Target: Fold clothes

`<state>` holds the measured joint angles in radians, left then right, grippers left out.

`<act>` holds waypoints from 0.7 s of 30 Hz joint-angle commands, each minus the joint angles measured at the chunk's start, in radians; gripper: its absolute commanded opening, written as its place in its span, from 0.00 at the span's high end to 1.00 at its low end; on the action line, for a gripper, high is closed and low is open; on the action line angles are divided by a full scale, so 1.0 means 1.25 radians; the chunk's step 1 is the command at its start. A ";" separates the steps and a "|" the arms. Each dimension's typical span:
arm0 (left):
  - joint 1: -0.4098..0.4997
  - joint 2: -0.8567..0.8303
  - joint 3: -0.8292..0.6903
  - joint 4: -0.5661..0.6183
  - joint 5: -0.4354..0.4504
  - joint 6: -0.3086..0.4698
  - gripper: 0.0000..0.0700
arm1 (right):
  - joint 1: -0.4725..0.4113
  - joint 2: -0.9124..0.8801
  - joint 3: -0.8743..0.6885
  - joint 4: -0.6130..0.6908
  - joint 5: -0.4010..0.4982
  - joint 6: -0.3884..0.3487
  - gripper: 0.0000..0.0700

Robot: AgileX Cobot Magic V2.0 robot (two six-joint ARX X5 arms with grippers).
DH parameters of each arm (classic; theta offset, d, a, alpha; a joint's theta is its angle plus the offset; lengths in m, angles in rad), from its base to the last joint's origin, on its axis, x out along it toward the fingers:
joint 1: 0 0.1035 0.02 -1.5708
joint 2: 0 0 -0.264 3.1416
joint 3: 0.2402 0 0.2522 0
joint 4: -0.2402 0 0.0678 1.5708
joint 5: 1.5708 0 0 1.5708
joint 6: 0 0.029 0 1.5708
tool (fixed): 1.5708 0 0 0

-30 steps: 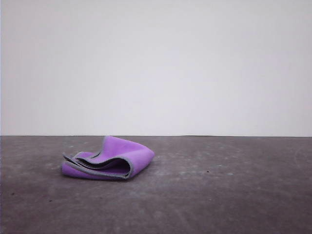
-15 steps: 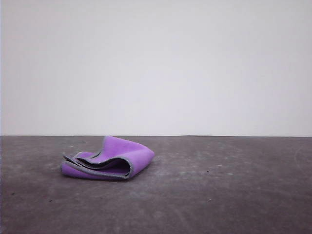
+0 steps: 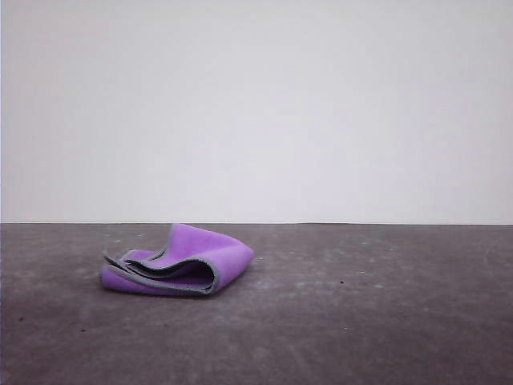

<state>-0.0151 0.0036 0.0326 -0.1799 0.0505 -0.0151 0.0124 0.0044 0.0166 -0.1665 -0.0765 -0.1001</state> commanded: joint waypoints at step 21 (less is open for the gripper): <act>0.001 -0.001 -0.016 -0.005 -0.002 0.005 0.98 | -0.001 -0.001 -0.004 0.010 -0.001 0.009 1.00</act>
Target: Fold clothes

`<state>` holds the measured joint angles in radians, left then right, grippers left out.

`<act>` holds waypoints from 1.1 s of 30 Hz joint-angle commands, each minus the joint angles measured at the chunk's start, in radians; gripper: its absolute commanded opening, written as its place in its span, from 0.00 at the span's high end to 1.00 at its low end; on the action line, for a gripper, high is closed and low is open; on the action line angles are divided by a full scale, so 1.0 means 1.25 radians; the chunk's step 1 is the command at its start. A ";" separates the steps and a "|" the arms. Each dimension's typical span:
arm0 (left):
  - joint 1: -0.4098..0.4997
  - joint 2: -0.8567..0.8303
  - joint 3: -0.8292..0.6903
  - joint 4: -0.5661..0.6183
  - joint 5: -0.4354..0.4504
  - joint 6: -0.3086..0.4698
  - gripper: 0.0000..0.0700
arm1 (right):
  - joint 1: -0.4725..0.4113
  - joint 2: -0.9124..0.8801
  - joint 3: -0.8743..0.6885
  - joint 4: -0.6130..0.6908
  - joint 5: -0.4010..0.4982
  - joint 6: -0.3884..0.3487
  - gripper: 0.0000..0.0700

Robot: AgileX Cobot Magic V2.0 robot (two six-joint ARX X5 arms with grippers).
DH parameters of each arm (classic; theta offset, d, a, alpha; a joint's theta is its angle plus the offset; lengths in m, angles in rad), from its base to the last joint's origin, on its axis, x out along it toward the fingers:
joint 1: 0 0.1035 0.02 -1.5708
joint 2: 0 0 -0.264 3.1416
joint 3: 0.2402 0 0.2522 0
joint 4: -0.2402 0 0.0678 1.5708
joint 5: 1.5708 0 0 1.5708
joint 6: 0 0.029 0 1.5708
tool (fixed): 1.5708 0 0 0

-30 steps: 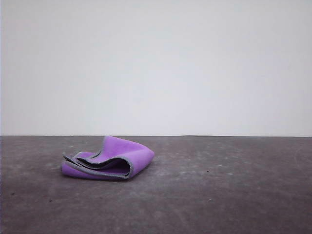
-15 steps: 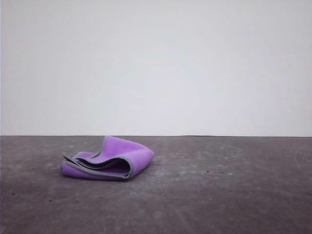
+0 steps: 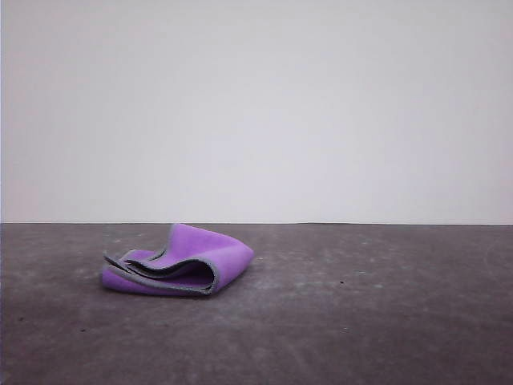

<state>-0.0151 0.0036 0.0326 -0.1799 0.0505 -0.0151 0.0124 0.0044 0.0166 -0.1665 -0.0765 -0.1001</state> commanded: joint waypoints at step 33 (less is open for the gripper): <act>0.001 -0.001 -0.016 -0.005 -0.002 0.005 0.98 | -0.001 -0.001 -0.004 0.010 -0.001 0.008 1.00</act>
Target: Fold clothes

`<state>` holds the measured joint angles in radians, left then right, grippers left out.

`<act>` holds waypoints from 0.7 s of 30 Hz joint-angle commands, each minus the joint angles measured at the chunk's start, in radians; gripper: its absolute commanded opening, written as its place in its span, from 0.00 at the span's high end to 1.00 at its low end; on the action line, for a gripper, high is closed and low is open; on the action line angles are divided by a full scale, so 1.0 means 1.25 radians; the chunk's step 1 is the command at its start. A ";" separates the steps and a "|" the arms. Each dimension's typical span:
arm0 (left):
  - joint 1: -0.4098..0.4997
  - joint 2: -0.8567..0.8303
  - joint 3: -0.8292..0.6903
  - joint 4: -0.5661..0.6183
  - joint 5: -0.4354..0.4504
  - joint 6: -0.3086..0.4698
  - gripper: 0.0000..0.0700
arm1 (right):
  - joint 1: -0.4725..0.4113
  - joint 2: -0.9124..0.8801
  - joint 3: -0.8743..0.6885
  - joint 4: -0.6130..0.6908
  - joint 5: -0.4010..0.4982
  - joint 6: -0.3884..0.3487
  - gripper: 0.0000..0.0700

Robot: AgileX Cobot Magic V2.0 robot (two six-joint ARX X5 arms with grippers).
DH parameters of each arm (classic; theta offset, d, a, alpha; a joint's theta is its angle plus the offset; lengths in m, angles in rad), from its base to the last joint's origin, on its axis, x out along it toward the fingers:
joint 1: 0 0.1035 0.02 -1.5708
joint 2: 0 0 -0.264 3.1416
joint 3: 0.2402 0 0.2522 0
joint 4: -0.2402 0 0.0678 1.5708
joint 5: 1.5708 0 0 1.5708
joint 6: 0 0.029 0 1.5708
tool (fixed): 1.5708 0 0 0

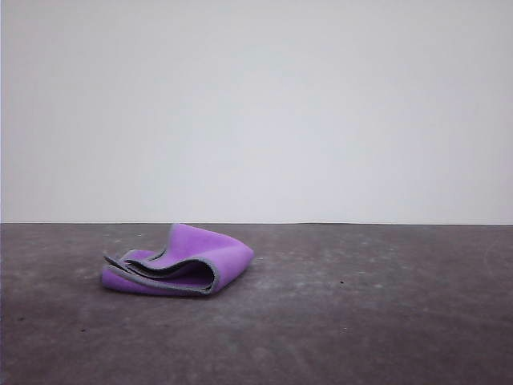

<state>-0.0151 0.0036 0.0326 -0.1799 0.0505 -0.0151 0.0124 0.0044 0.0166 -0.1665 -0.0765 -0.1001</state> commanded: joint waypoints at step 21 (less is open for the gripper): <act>0.001 -0.001 -0.016 -0.005 -0.002 0.005 0.98 | -0.001 -0.001 -0.004 0.010 -0.001 0.008 1.00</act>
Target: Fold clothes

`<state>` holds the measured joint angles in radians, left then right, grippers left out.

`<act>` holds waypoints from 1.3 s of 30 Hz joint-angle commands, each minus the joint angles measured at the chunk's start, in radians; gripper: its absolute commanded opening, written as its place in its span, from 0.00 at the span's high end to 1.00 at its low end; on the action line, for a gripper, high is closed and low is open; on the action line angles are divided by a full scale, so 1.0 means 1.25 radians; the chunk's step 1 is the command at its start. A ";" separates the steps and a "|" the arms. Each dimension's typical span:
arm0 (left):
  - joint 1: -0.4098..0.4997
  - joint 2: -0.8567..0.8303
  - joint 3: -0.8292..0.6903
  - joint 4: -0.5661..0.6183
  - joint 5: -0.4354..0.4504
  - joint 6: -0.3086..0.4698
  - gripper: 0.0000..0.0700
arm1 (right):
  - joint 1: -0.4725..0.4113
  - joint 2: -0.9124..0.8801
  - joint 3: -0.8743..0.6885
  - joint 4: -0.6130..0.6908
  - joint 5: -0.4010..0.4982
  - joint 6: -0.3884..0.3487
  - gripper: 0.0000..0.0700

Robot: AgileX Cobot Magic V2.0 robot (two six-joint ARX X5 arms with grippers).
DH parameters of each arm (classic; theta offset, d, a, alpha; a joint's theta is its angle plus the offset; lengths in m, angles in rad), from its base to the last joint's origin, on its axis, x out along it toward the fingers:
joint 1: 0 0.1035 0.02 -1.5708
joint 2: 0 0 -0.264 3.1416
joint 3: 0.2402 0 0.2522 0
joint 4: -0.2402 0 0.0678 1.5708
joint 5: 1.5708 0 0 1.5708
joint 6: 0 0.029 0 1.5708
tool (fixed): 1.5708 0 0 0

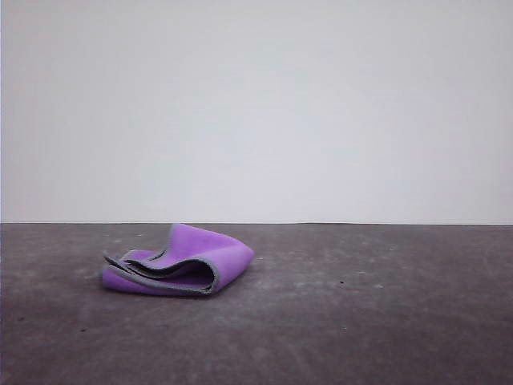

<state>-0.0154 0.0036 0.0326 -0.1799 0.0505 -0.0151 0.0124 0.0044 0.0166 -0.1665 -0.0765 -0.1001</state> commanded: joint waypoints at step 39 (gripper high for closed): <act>0.002 -0.001 -0.016 -0.005 -0.002 0.005 0.98 | -0.001 -0.001 -0.004 0.010 -0.001 0.009 1.00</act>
<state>-0.0154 0.0036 0.0326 -0.1799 0.0502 -0.0151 0.0124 0.0044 0.0166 -0.1665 -0.0765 -0.1001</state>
